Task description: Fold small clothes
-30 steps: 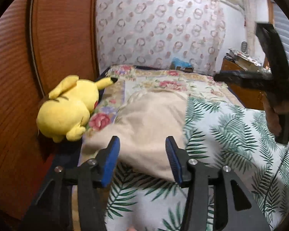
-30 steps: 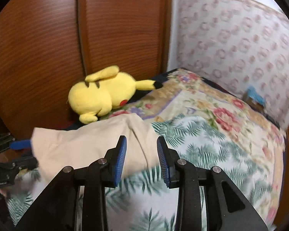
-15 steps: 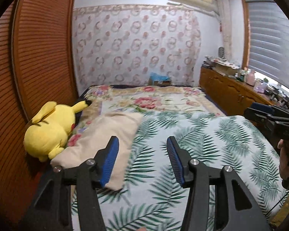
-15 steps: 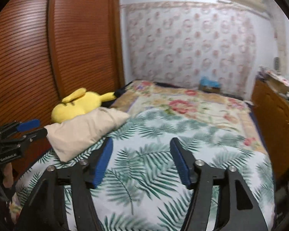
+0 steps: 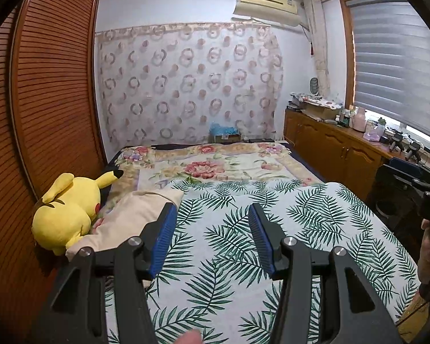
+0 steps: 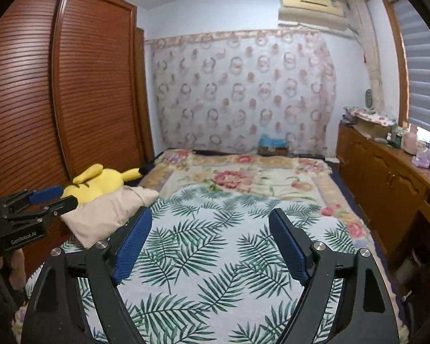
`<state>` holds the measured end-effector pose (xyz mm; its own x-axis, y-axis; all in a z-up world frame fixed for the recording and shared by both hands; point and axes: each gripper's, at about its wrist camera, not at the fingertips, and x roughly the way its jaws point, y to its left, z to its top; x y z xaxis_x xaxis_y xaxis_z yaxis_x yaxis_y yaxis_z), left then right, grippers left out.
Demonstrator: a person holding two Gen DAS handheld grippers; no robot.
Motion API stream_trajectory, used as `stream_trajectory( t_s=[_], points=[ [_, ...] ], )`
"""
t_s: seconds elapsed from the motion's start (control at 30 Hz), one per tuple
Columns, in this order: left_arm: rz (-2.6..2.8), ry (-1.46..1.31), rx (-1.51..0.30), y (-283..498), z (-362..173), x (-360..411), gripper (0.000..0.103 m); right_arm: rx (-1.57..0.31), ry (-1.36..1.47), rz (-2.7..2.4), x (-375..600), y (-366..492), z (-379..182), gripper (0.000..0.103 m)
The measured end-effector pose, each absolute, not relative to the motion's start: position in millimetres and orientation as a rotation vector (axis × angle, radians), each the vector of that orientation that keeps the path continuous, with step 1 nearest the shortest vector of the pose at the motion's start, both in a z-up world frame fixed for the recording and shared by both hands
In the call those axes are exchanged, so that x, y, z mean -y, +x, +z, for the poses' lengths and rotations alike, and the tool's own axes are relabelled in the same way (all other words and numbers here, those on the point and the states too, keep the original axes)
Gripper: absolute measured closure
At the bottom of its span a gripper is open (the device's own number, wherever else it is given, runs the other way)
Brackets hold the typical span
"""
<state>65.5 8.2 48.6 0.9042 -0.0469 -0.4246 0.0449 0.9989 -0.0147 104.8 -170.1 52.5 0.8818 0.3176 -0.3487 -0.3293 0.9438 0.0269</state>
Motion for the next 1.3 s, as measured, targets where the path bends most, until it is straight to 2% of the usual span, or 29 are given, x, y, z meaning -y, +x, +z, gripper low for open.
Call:
stream_trajectory(
  t_s=[1.3],
  points=[
    [-0.031, -0.027, -0.428, 56, 54, -8, 0.051, -0.343, -0.01, 0.313, 190, 95, 49, 0.017]
  ],
)
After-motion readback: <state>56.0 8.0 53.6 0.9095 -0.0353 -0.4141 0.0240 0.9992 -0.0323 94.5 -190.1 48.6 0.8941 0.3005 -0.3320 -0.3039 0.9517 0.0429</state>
